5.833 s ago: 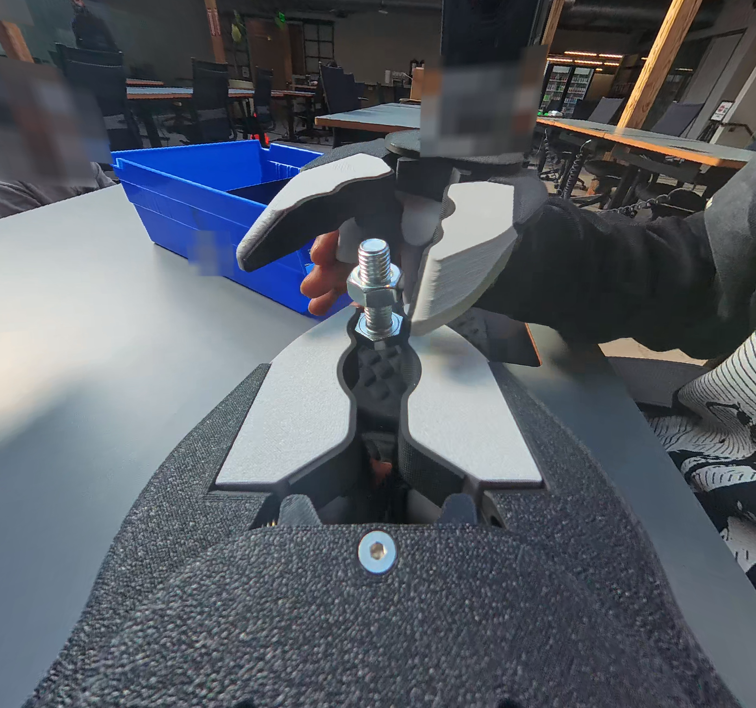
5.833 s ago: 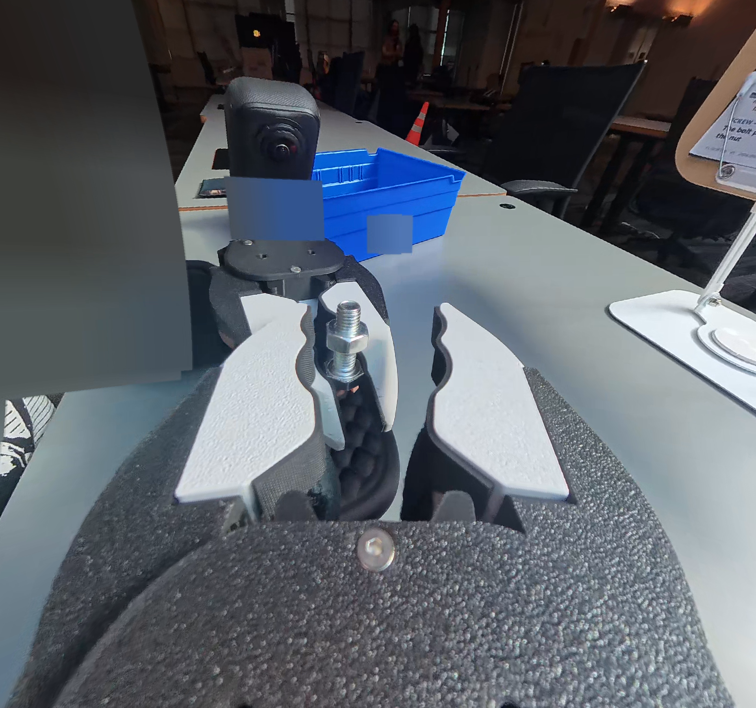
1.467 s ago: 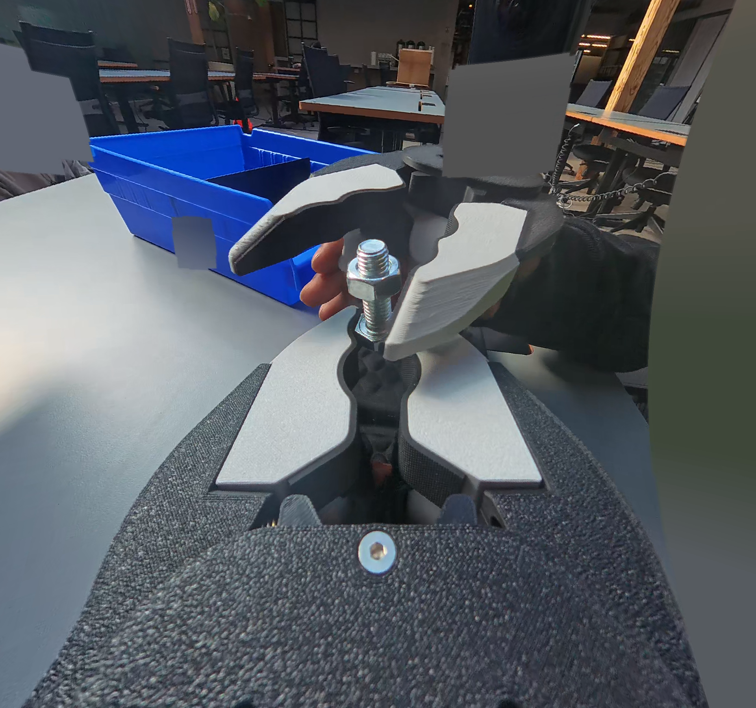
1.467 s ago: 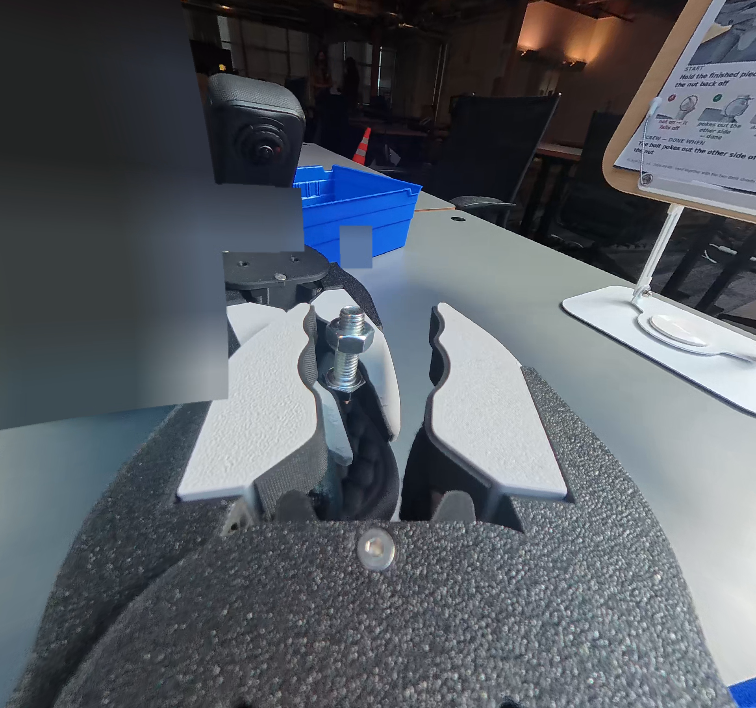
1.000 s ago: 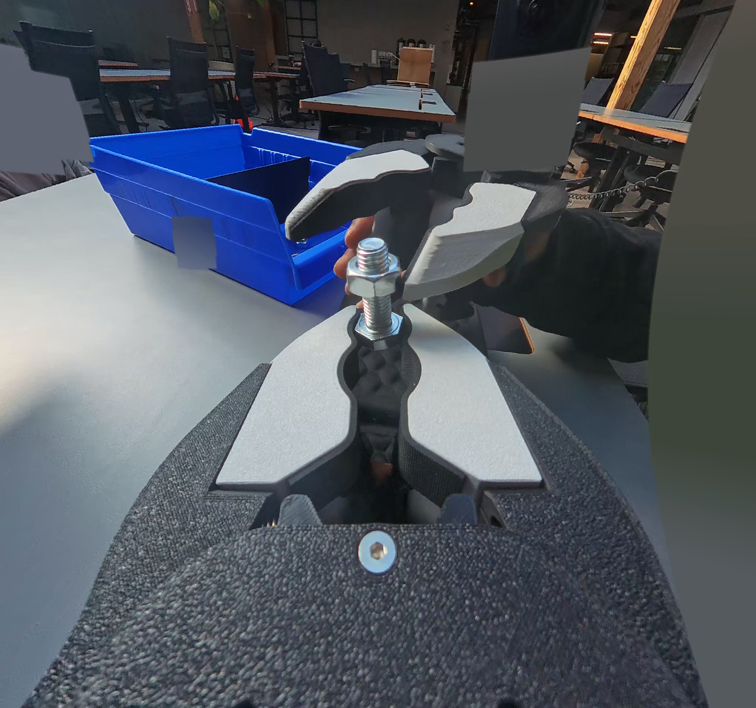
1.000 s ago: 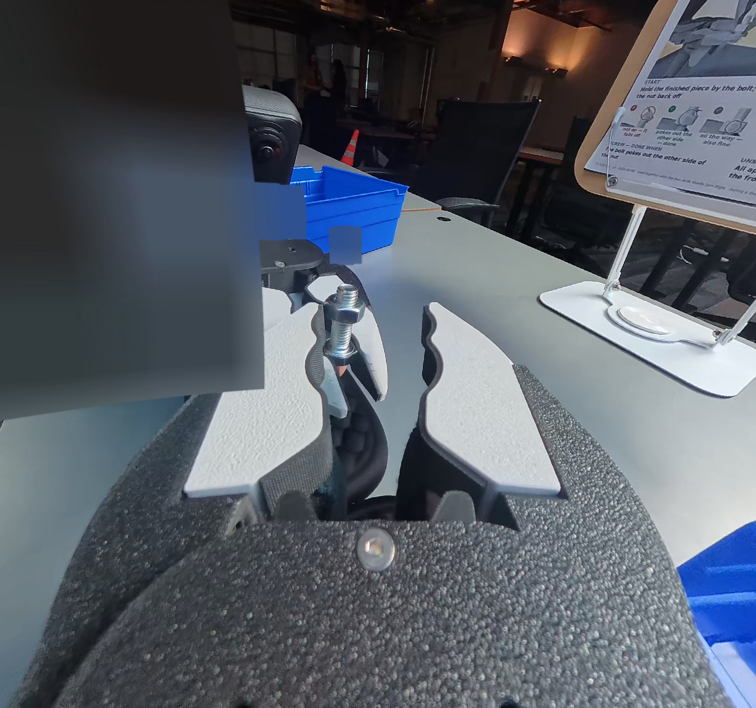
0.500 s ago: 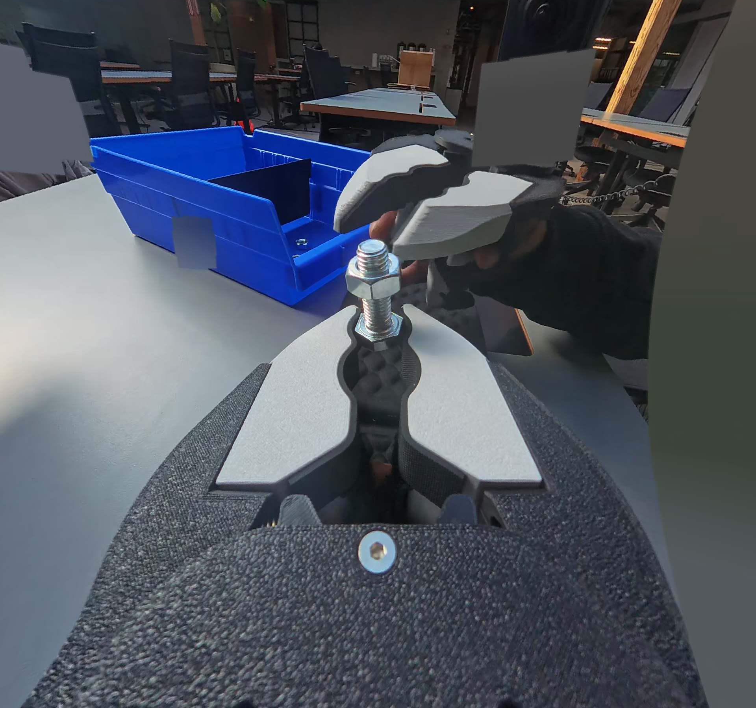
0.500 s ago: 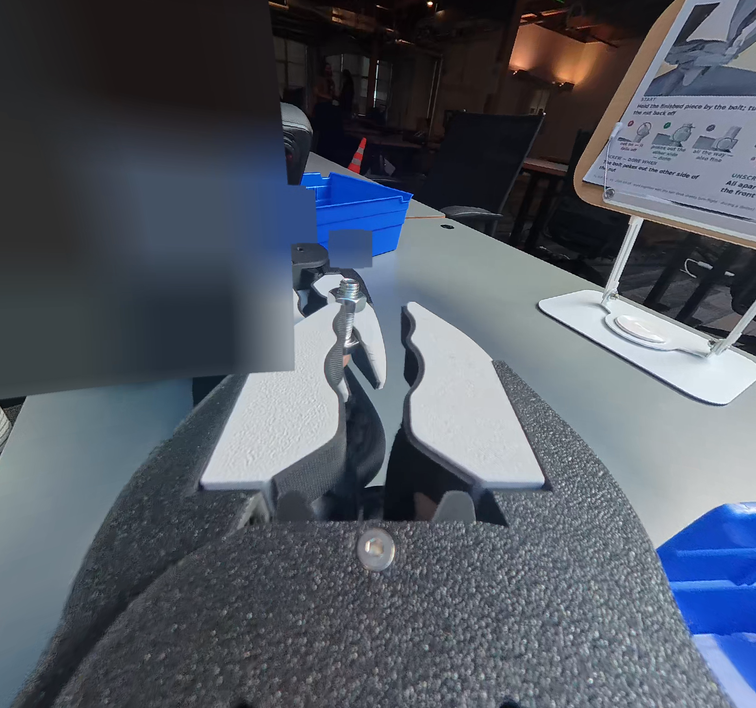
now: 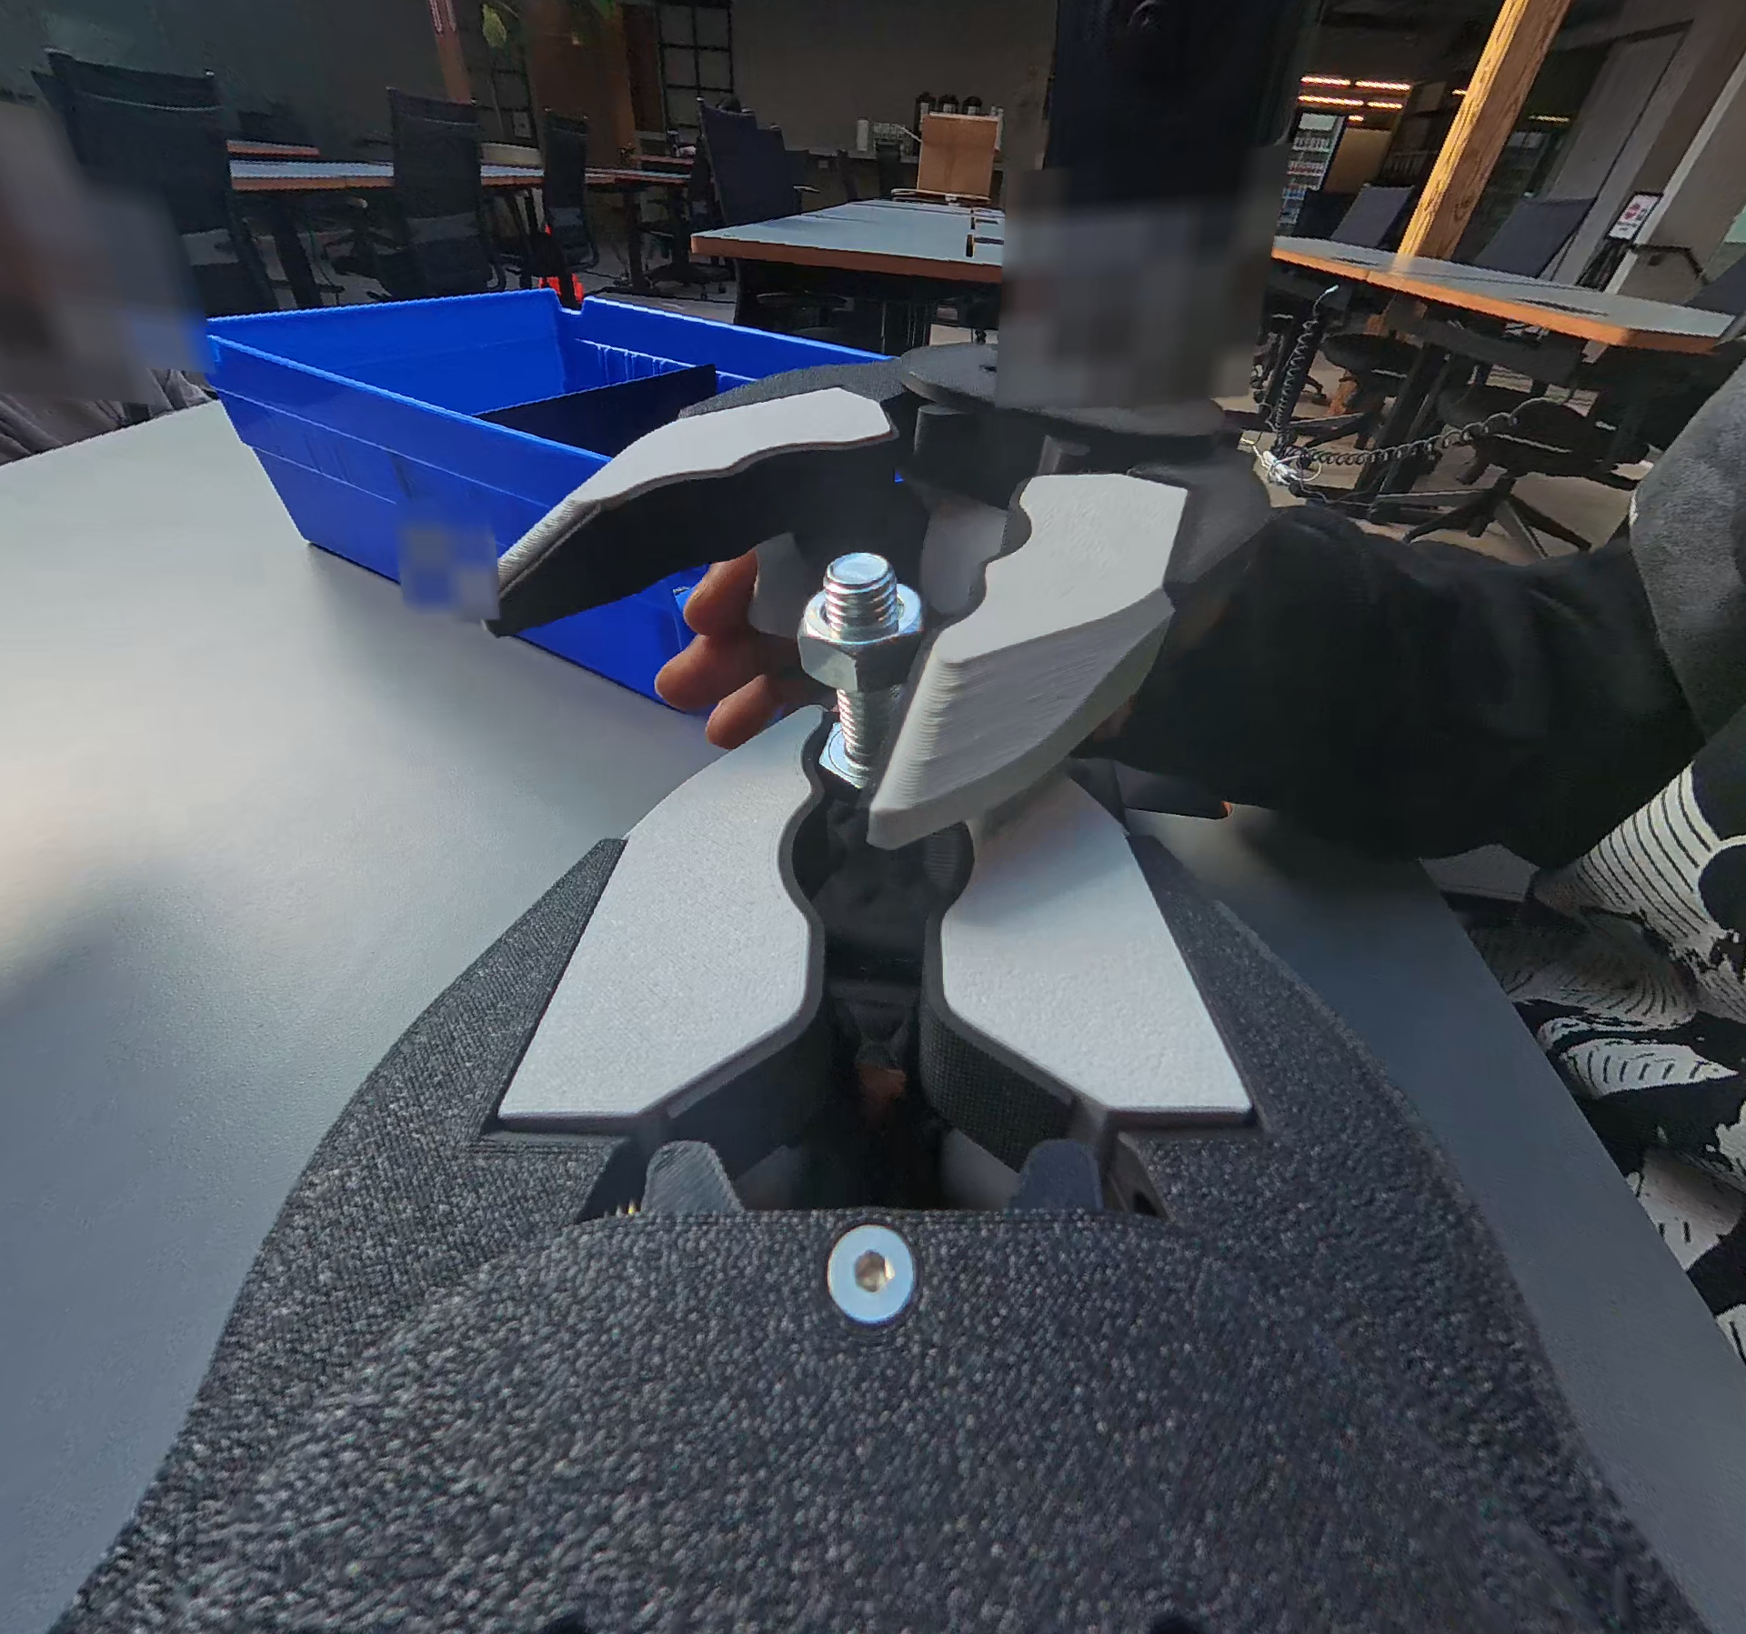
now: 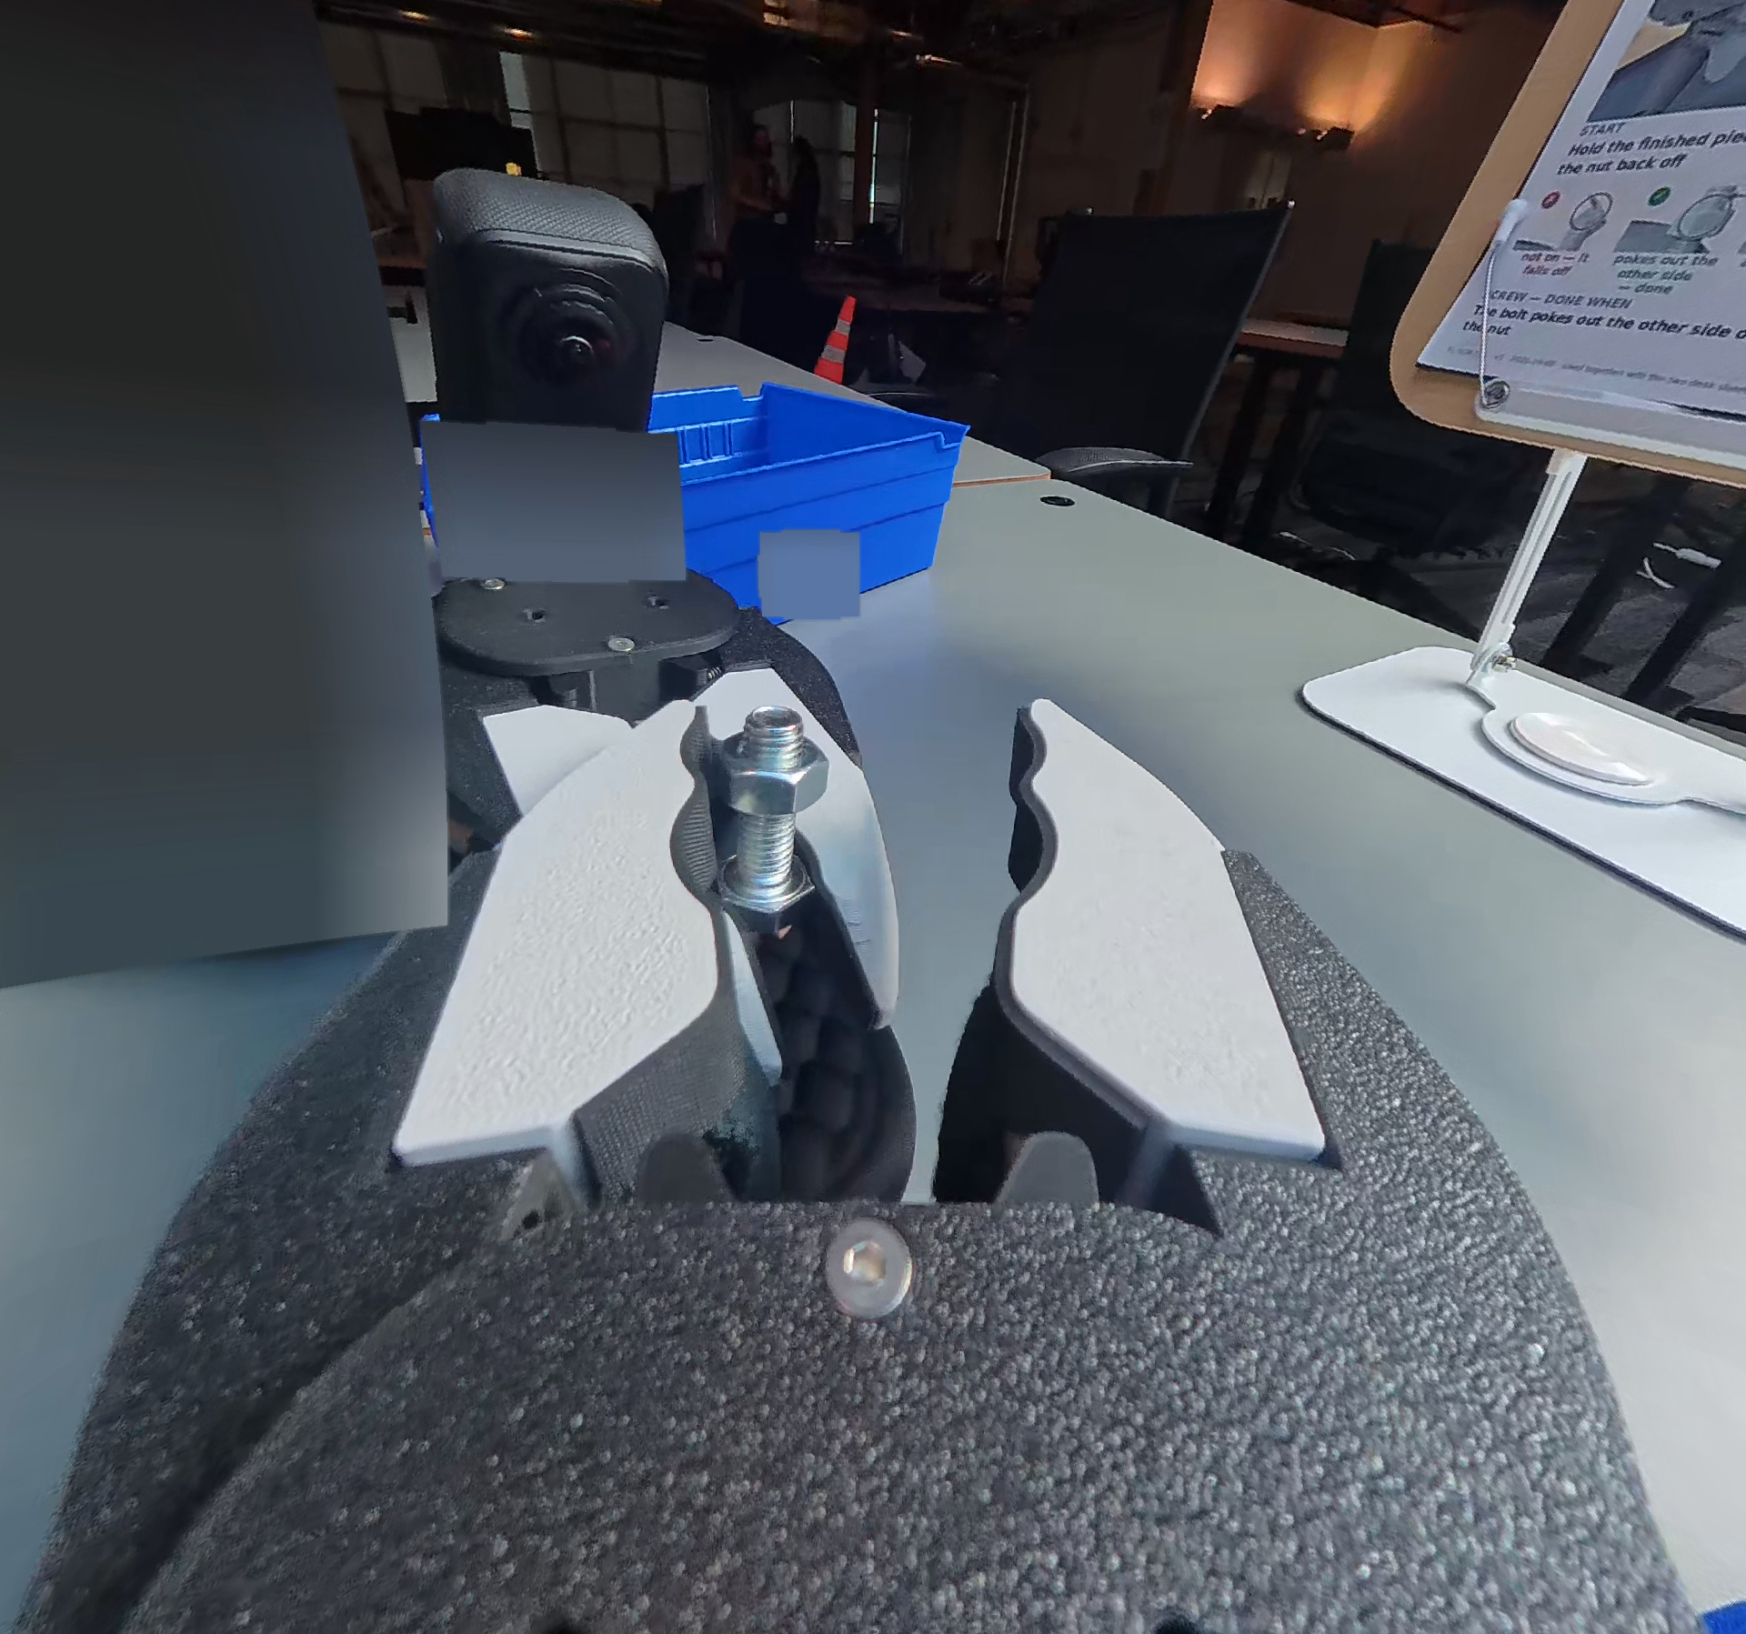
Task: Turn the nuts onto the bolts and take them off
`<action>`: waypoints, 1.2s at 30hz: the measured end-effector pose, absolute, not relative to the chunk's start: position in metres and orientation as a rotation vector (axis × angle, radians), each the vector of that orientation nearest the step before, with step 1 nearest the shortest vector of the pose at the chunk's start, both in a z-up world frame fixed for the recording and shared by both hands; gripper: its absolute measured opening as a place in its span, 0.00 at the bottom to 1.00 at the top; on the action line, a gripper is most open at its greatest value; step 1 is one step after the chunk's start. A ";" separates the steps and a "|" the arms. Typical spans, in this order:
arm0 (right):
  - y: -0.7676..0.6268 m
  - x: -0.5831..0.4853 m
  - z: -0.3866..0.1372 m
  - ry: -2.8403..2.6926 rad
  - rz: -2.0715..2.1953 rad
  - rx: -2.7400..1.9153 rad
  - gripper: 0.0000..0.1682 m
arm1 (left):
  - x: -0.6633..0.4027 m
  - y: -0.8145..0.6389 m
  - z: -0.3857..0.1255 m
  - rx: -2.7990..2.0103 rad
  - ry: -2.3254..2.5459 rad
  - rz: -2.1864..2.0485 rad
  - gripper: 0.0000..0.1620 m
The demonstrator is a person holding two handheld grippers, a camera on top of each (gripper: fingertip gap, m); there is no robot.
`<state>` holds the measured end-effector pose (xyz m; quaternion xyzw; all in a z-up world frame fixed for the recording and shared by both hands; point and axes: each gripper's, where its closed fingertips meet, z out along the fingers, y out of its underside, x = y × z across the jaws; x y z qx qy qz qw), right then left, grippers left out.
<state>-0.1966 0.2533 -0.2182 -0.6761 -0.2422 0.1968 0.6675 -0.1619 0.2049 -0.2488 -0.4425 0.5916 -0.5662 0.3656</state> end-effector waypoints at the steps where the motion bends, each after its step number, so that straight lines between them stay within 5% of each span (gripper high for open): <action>1: 0.253 -0.194 -0.218 -0.540 0.439 -1.523 0.35 | -0.162 0.205 -0.249 -1.136 1.522 -1.457 0.09; 17: 0.232 -0.179 -0.213 -0.573 0.397 -1.509 0.28 | -0.162 0.205 -0.248 -1.142 1.514 -1.462 0.10; 28: 0.224 -0.171 -0.212 -0.609 0.381 -1.495 0.05 | -0.162 0.205 -0.248 -1.143 1.510 -1.462 0.10; 36: 0.234 -0.188 -0.209 -0.578 0.466 -1.496 0.34 | -0.162 0.204 -0.248 -1.140 1.516 -1.455 0.10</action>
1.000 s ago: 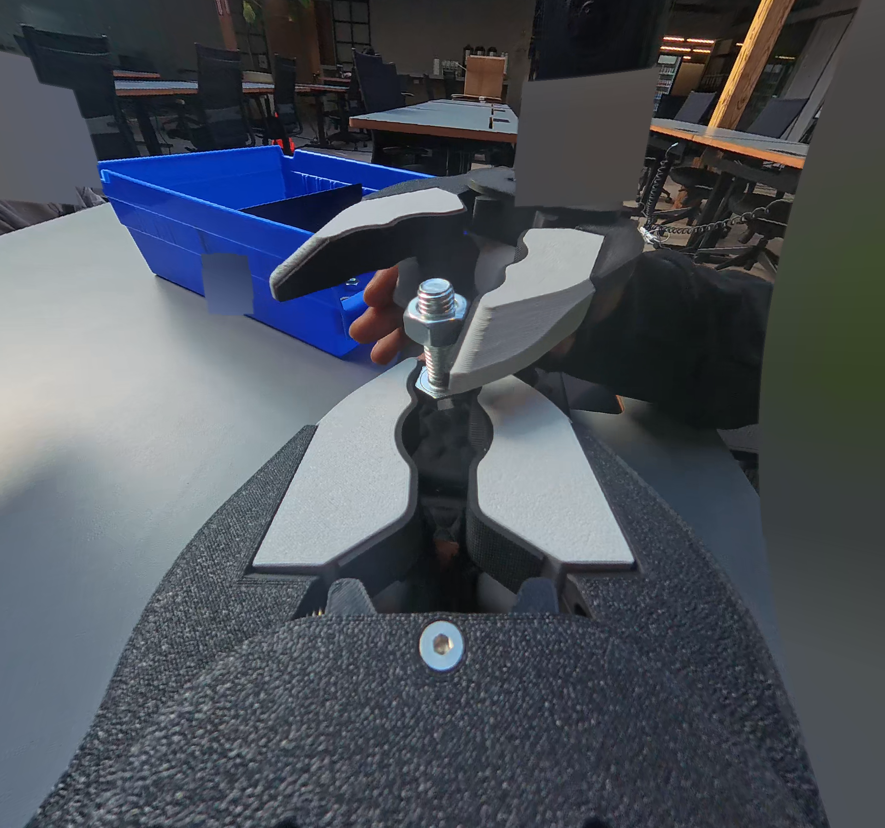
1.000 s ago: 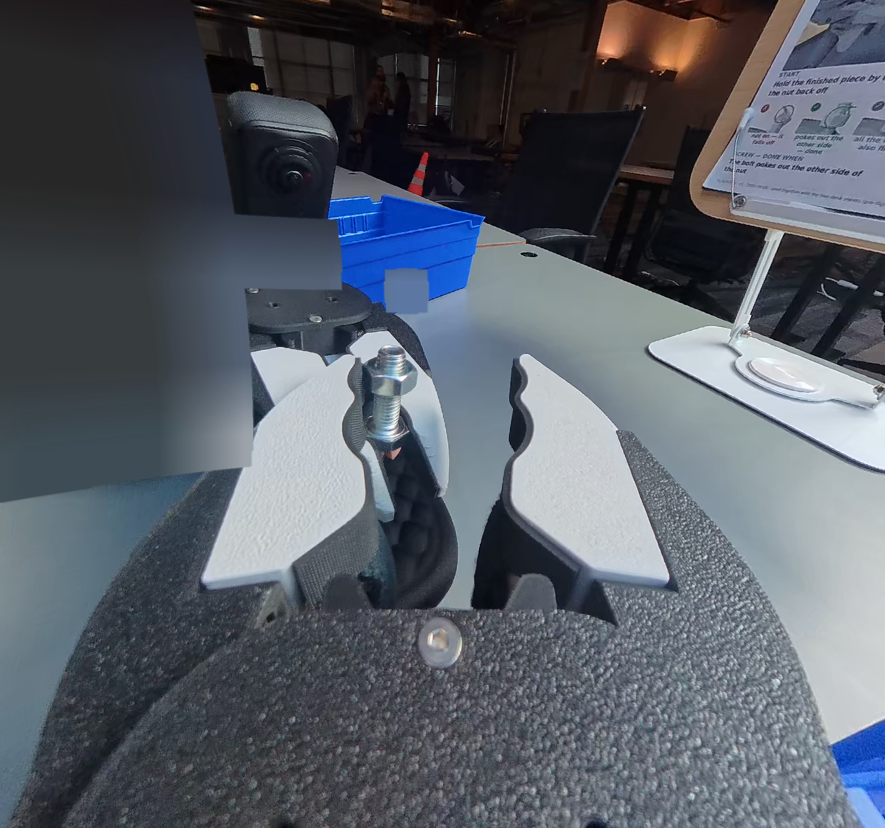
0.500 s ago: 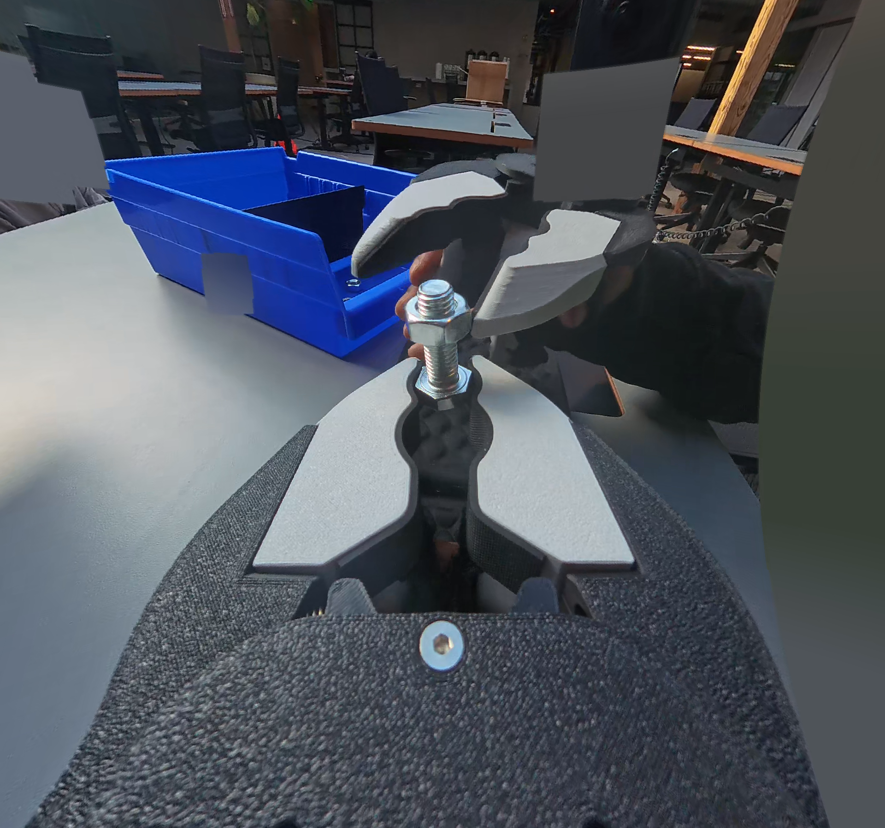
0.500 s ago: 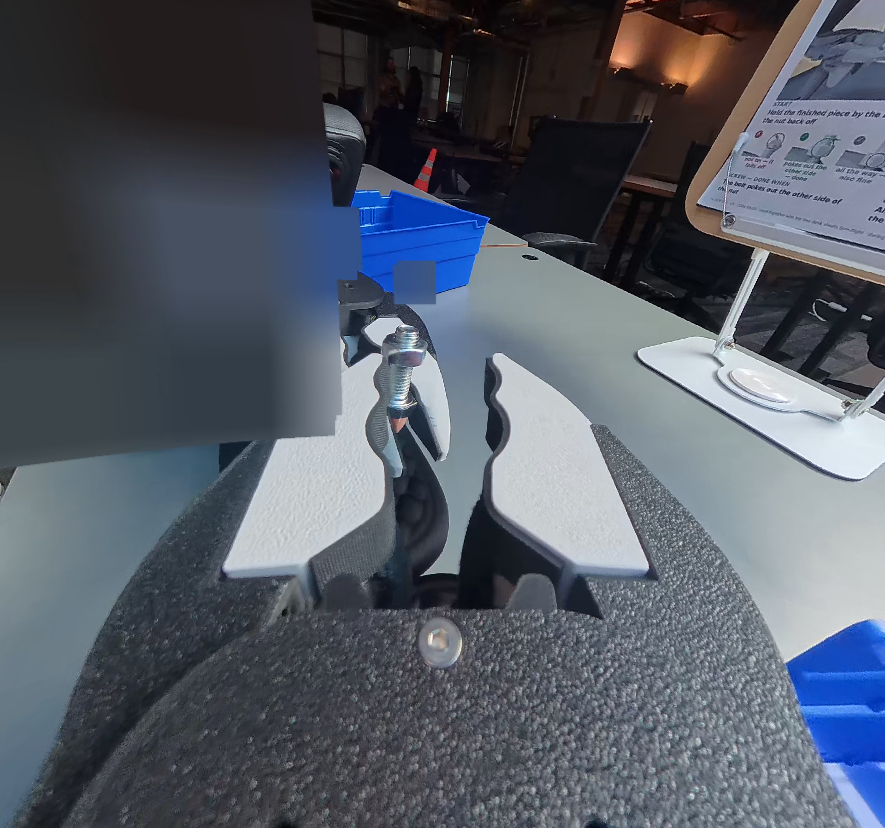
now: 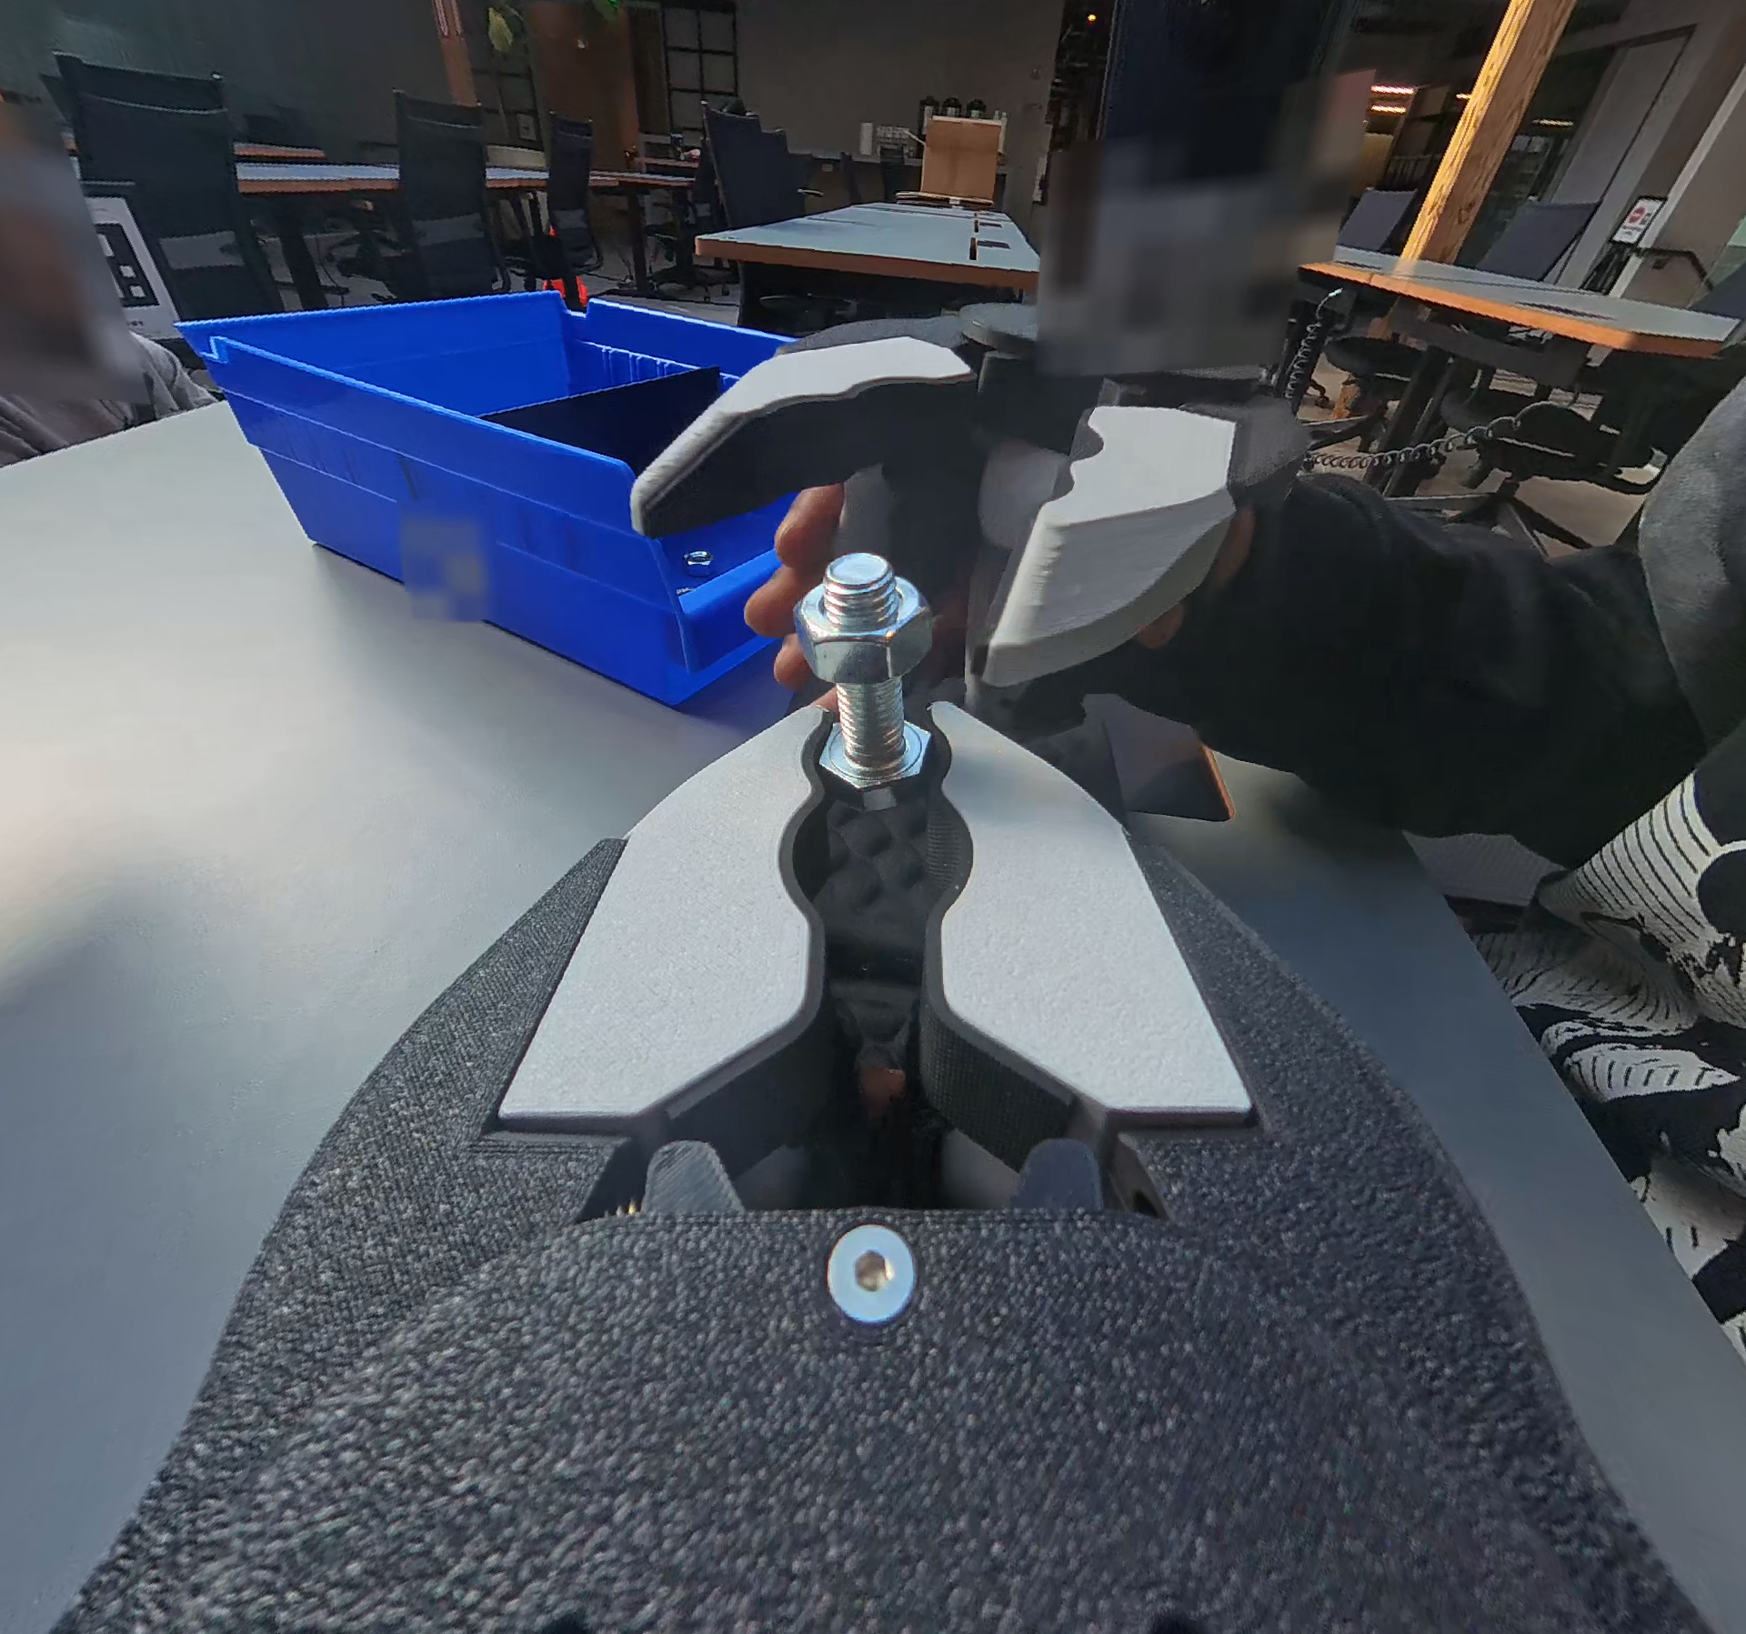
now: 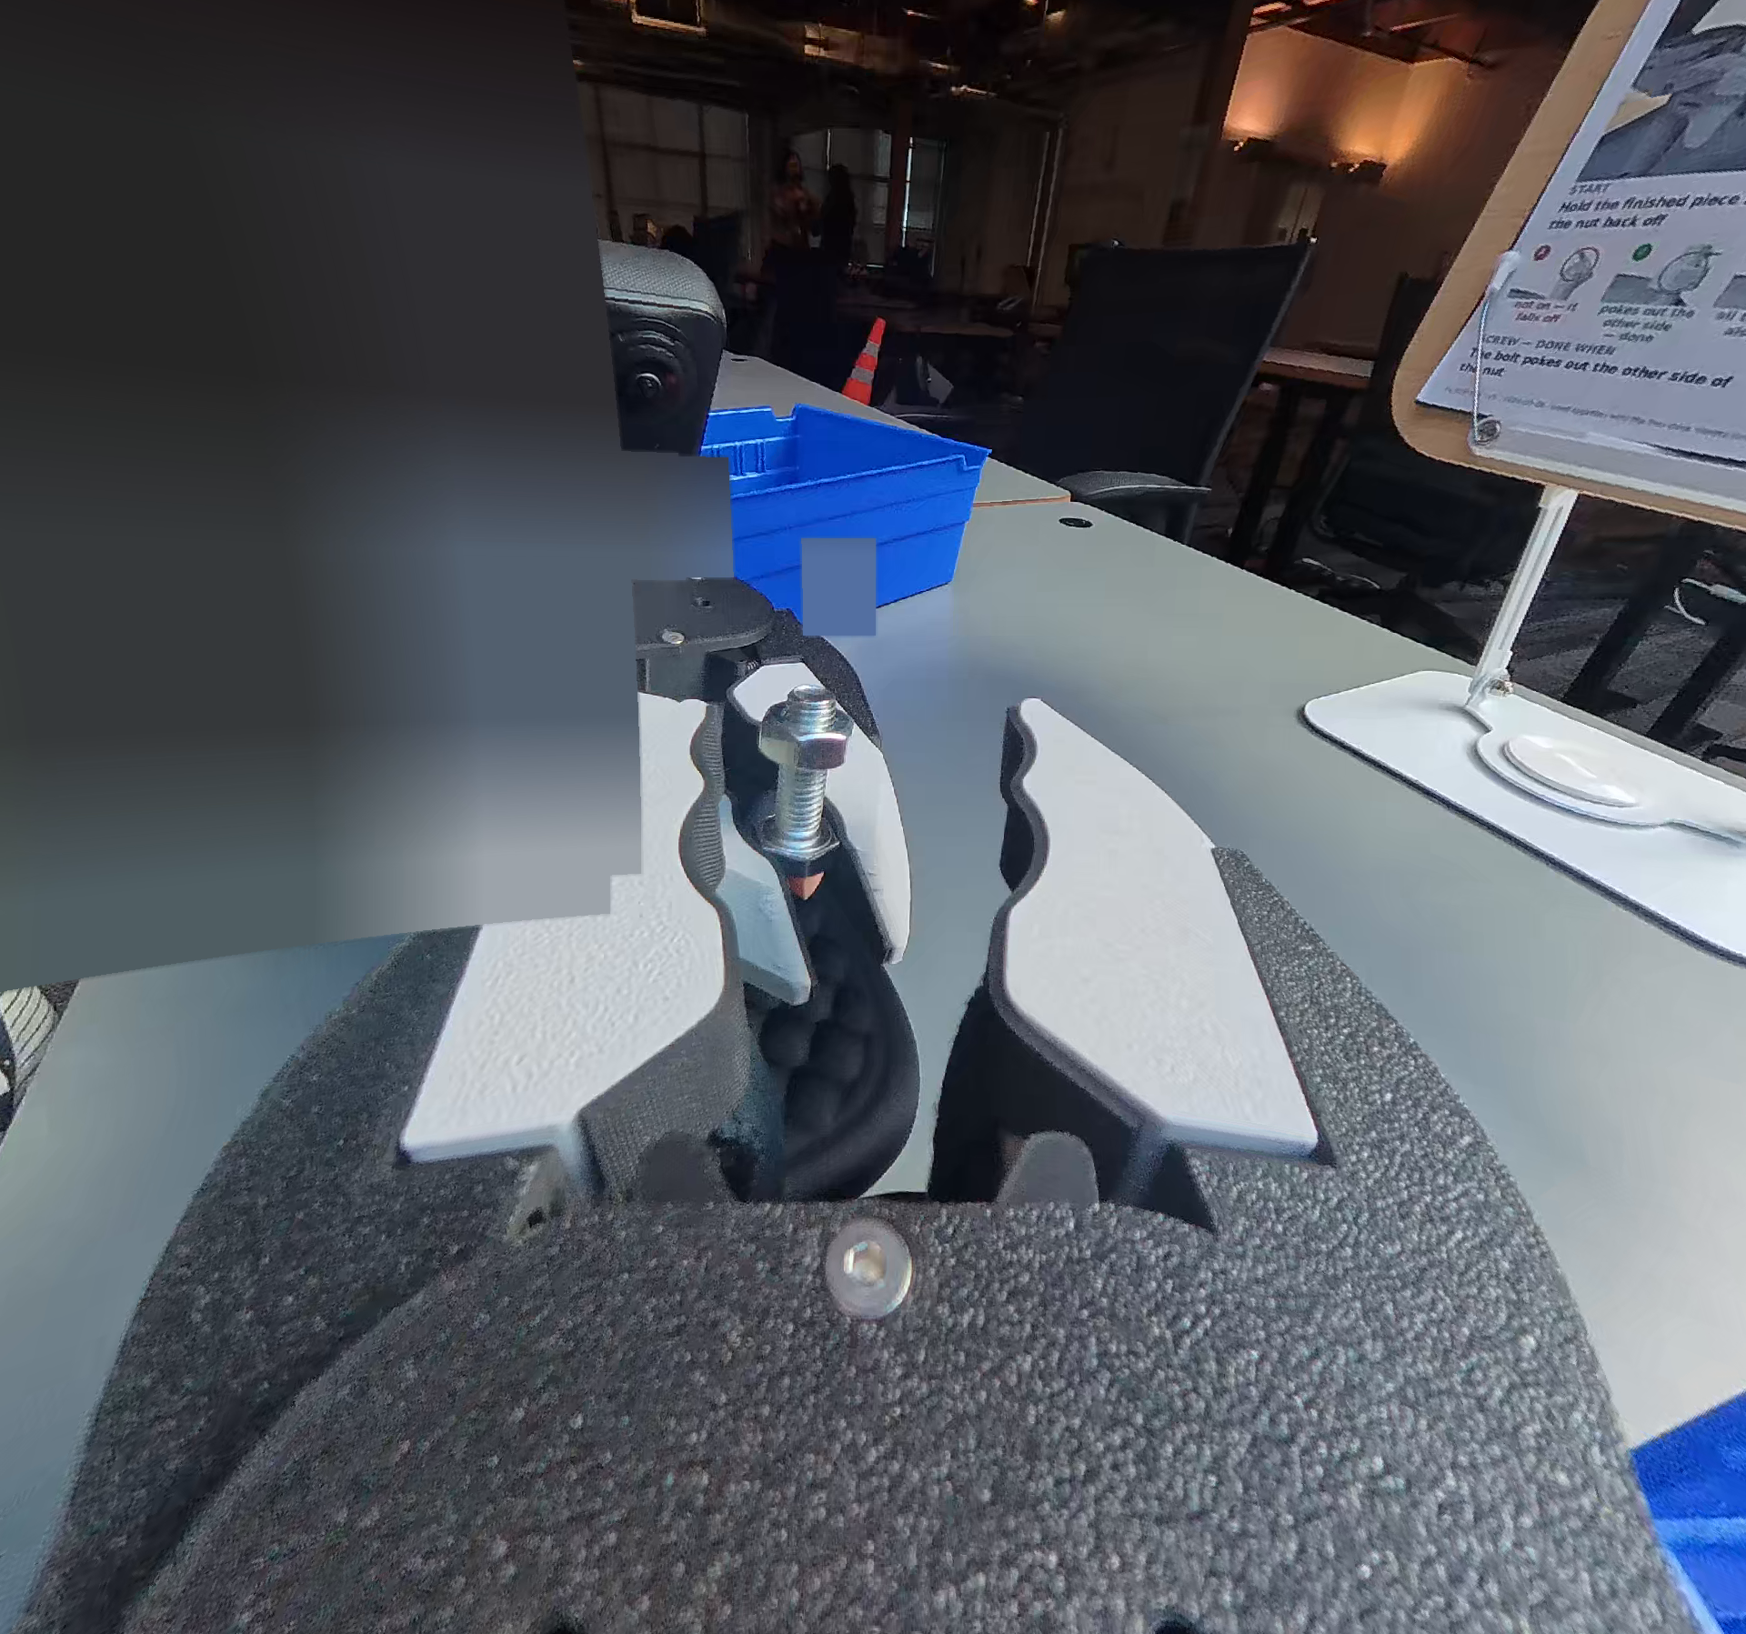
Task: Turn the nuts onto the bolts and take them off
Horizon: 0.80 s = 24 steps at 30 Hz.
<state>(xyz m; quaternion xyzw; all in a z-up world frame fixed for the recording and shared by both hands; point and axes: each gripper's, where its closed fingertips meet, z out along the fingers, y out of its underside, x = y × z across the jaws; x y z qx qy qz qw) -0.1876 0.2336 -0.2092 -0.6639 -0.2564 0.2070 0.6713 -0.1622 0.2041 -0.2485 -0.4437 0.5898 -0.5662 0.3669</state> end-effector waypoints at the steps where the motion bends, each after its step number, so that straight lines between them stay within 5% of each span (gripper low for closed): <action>1: 0.237 -0.191 -0.210 -0.575 0.471 -1.499 0.36 | -0.162 0.204 -0.249 -1.140 1.516 -1.454 0.10; 15: 0.249 -0.190 -0.213 -0.519 0.472 -1.513 0.37 | -0.162 0.203 -0.250 -1.139 1.529 -1.443 0.10; 24: 0.234 -0.182 -0.210 -0.562 0.444 -1.497 0.27 | -0.162 0.204 -0.249 -1.144 1.516 -1.455 0.10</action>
